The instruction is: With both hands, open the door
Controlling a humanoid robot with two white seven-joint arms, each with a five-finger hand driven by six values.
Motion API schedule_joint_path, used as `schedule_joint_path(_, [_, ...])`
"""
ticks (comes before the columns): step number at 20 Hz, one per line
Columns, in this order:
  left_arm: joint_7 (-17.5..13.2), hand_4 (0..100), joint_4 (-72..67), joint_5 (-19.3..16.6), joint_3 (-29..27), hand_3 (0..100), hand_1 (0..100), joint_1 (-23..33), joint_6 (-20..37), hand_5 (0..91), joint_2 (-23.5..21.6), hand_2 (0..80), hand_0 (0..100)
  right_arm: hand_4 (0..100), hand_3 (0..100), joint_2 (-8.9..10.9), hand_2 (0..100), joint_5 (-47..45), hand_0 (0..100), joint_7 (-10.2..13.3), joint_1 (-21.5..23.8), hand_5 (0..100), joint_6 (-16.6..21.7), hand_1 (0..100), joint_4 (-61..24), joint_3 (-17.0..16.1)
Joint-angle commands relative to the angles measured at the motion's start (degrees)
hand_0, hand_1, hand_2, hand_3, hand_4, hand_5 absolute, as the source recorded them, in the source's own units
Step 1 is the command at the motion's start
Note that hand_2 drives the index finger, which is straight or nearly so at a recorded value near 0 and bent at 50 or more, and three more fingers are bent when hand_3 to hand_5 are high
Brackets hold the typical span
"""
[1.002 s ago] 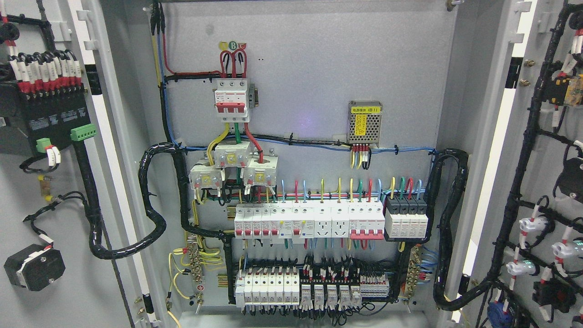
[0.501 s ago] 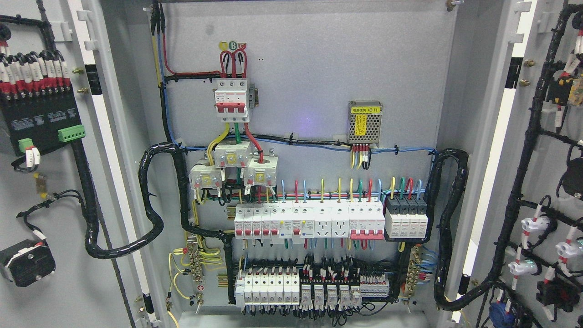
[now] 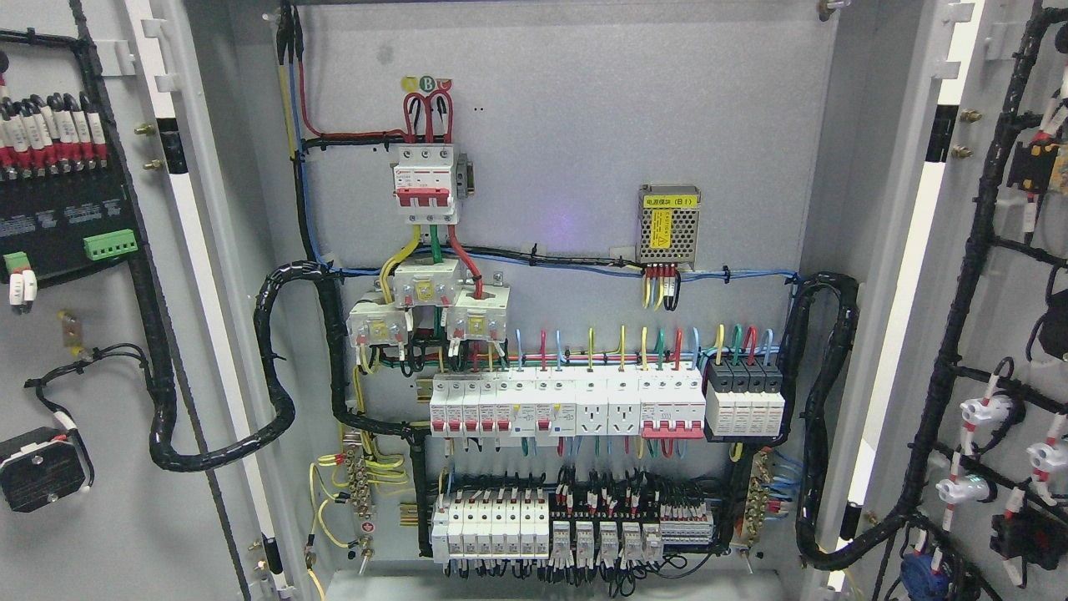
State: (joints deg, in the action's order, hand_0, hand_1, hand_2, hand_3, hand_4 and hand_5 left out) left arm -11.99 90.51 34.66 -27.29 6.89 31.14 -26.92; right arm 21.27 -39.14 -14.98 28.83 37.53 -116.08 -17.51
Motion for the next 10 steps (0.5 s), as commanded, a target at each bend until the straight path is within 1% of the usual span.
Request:
schedule_joint_path(1, [-0.1, 0, -6.6, 0.1, -0.7, 0, 0, -4.0, -5.2, 0.0, -3.3, 0.0, 0, 0, 0, -0.53, 0, -1.7, 38, 0.0, 1.2, 0, 0.0, 0, 0.1, -2.7])
schedule_joint_path(10, [-0.1, 0, -10.5, 0.1, -0.1, 0, 0, -7.0, -7.4, 0.0, -4.1, 0.0, 0, 0, 0, -0.88, 0, -2.0, 38, 0.0, 2.0, 0, 0.0, 0, 0.2, -3.6])
